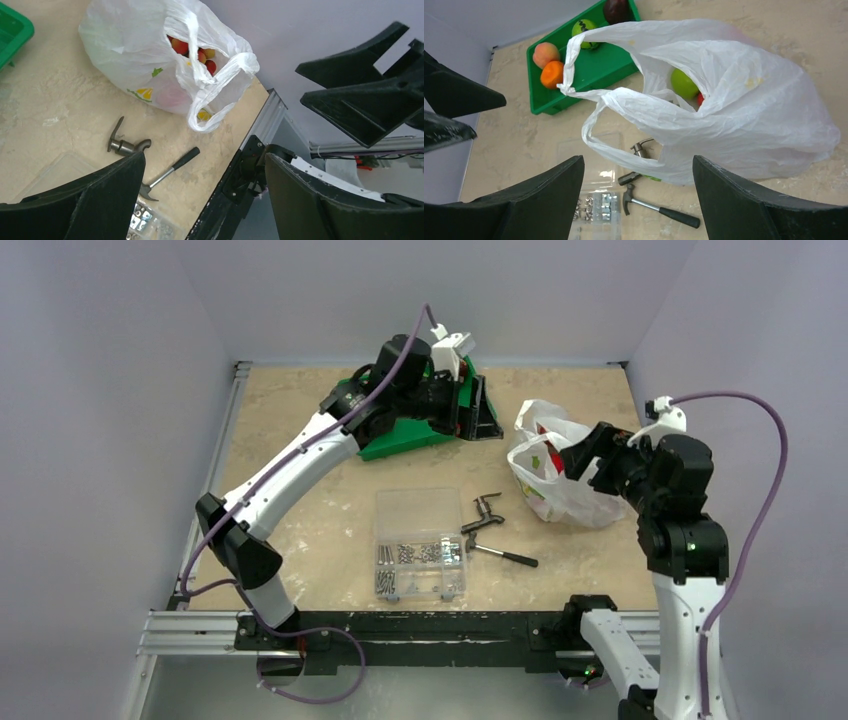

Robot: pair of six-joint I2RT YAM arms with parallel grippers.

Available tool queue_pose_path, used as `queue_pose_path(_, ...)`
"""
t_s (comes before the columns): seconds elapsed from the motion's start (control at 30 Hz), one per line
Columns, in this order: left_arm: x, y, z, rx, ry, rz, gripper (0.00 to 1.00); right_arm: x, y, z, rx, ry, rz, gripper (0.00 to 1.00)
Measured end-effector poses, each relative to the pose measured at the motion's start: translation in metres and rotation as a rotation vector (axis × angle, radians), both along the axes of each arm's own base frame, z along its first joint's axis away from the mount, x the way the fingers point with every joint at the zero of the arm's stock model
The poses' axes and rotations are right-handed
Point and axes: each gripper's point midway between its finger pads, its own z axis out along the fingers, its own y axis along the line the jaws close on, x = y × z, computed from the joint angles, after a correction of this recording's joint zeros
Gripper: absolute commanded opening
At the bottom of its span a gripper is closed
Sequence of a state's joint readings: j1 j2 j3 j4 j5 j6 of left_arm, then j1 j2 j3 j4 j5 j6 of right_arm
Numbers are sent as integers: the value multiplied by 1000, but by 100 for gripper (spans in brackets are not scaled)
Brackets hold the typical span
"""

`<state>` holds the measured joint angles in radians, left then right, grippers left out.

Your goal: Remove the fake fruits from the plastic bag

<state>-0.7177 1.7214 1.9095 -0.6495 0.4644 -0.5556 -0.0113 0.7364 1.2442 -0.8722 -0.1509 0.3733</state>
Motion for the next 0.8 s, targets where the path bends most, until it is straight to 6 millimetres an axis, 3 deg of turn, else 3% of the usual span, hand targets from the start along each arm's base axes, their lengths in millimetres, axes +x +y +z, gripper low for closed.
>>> queue_pose_path(0.1,-3,-16,-3,-9,-62,5,93,14,5,5,23,5,20,78)
queue_pose_path(0.23,1,-42,-21,-34,-93,53,89,35,14,18,71,-19,55,78)
queue_pose_path(0.37,26,-58,-29,-76,-98,146,76,59,22,20,93,-14,95,72)
queue_pose_path(0.43,38,-65,-30,-103,-101,187,63,72,24,14,100,3,109,66)
queue_pose_path(0.47,43,-68,-32,-114,-97,203,52,77,25,9,102,16,113,61)
queue_pose_path(0.5,48,-70,-33,-125,-96,218,35,83,26,1,107,33,119,56)
queue_pose_path(0.53,52,-73,-34,-137,-92,230,15,86,29,-9,110,60,127,45)
queue_pose_path(0.57,55,-75,-36,-146,-89,237,3,87,31,-20,113,86,133,32)
queue_pose_path(0.6,57,-77,-38,-146,-84,242,0,86,33,-31,114,109,141,19)
queue_pose_path(0.67,62,-80,-43,-127,-90,246,0,80,42,-56,124,166,159,6)
queue_pose_path(0.8,71,-74,-53,-65,-111,251,0,56,53,-112,129,301,139,4)
